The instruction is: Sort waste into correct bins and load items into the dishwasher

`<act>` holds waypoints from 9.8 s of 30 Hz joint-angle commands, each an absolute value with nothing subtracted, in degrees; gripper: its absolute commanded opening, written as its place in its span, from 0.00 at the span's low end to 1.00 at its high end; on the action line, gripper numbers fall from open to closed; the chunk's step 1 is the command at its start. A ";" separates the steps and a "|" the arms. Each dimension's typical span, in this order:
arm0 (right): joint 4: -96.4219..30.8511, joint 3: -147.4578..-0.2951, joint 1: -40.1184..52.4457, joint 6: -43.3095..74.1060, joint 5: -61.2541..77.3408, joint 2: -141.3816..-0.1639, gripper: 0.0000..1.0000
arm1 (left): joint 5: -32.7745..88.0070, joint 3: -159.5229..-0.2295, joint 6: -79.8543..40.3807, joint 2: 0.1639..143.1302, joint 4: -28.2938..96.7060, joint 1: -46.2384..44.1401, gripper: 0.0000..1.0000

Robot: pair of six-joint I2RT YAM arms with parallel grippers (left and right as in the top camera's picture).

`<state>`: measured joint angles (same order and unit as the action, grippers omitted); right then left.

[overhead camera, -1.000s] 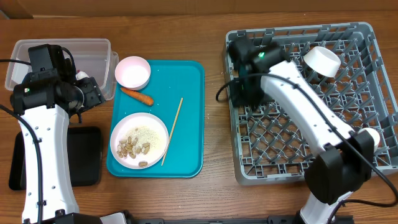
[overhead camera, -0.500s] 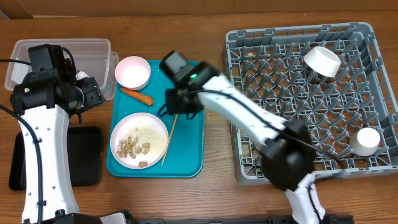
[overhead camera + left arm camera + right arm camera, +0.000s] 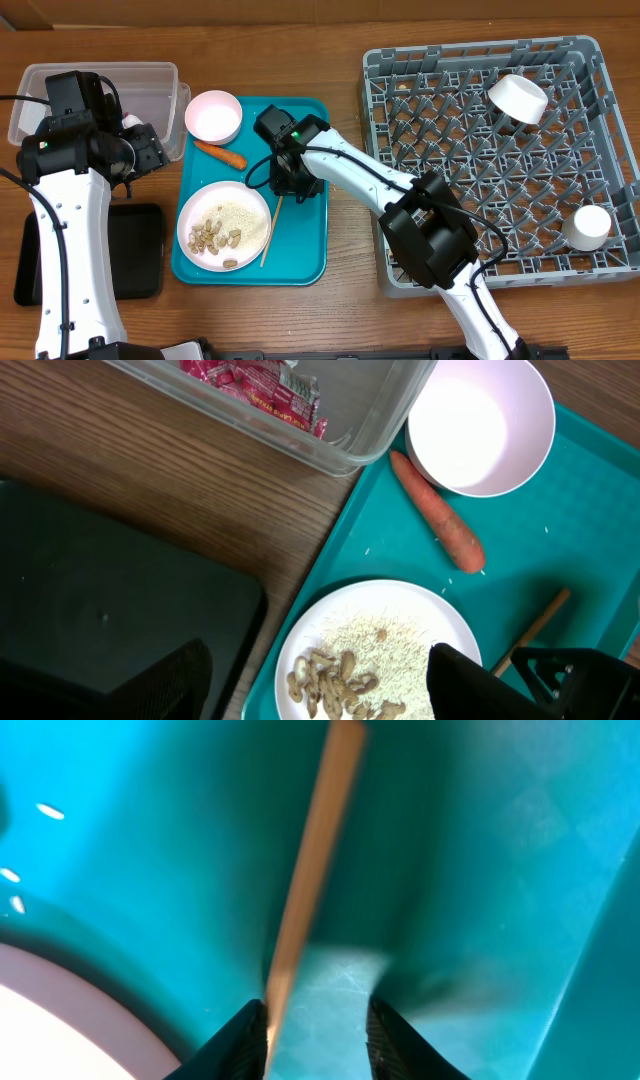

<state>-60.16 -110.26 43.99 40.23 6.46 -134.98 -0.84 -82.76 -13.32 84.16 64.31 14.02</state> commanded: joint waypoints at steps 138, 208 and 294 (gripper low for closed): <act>-75.77 -108.73 15.70 8.93 10.81 -90.72 0.55 | 1.34 -103.04 -10.98 92.62 70.22 4.36 0.47; -57.25 -80.79 15.77 38.11 -57.71 -107.44 0.04 | 5.63 -103.02 -10.94 91.77 73.49 10.85 0.53; -70.87 -92.75 3.60 10.20 1.19 -83.37 1.00 | 8.75 -98.45 -12.53 92.90 72.79 9.04 0.67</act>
